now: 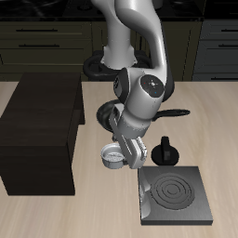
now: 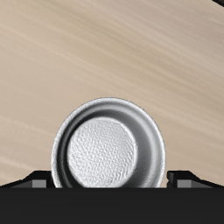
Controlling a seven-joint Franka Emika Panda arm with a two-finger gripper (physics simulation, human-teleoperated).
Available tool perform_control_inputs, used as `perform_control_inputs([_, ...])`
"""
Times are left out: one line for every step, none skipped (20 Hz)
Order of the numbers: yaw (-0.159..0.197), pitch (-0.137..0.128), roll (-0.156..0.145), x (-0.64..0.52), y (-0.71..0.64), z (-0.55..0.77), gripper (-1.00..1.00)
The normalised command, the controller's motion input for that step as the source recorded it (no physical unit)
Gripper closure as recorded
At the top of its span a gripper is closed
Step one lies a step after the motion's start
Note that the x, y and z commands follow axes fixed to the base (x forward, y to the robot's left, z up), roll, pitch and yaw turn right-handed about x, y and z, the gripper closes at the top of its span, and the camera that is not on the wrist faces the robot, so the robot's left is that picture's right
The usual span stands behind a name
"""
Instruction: Place the ramekin on the bottom layer of the wooden shelf
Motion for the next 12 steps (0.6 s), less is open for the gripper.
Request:
perform_control_inputs([0.013, -0.016, -0.043, 0.01, -0.22, 0.06, -1.0])
perform_control_inputs([0.008, -0.026, -0.037, 0.0, -0.19, 0.01, -1.0])
perform_control_inputs([-0.018, 0.032, -0.031, 0.02, -0.21, -0.05, -1.0])
perform_control_inputs([0.007, -0.01, -0.03, 0.0, -0.17, 0.02, -1.0])
perform_control_inputs([0.004, 0.0, -0.043, 0.01, -0.2, -0.02, -1.0])
perform_control_inputs([0.0, 0.0, 0.0, -0.13, 0.06, 0.0, -1.0])
perform_control_inputs([-0.037, 0.006, 0.013, 0.02, -0.16, -0.04, -1.0])
perform_control_inputs([0.032, -0.025, -0.04, 0.06, -0.19, -0.09, -1.0])
perform_control_inputs([0.0, 0.0, 0.0, -0.19, 0.08, 0.0, -1.0])
perform_control_inputs([-0.006, 0.038, 0.017, 0.12, -0.14, -0.2, -1.0])
perform_control_inputs([-0.04, 0.043, -0.001, -0.01, -0.13, -0.12, -1.0])
perform_control_inputs([0.018, 0.019, -0.064, 0.21, -0.37, -0.16, -1.0])
